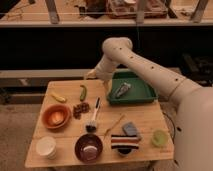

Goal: Place grapes in purple bowl

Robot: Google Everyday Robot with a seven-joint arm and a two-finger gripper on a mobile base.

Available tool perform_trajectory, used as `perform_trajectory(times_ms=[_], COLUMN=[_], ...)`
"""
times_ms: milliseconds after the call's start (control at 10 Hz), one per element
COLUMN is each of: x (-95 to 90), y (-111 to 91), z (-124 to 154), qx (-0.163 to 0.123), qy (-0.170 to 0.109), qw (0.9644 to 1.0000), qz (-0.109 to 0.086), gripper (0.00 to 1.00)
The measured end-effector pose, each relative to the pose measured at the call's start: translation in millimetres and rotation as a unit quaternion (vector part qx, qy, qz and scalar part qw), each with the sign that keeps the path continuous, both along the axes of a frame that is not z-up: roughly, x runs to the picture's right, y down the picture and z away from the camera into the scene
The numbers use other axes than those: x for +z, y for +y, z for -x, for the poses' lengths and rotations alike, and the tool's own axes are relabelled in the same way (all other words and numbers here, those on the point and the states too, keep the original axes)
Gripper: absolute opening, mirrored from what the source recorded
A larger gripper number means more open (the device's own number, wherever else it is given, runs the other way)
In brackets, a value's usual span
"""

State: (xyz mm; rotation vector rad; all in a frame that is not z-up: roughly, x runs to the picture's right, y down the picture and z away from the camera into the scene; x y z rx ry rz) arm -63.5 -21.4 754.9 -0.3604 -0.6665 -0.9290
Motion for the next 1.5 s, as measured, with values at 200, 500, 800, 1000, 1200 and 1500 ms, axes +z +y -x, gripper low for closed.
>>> perform_trajectory(times_ms=[200,500,800,1000,1200,1500], x=[8.3,47.4,79.2,86.9,94.9,107.5], y=[21,54,75,78,82,94], z=[44,60,52,54,63,68], qx=[-0.043,-0.079,-0.094,-0.096,-0.100,-0.111], qy=[0.013,0.025,0.034,0.036,0.037,0.040], qw=[0.9989,0.9964,0.9949,0.9947,0.9943,0.9930], qz=[-0.011,-0.016,-0.015,-0.011,-0.002,0.012], gripper=[0.80,0.80,0.80,0.80,0.80,0.58])
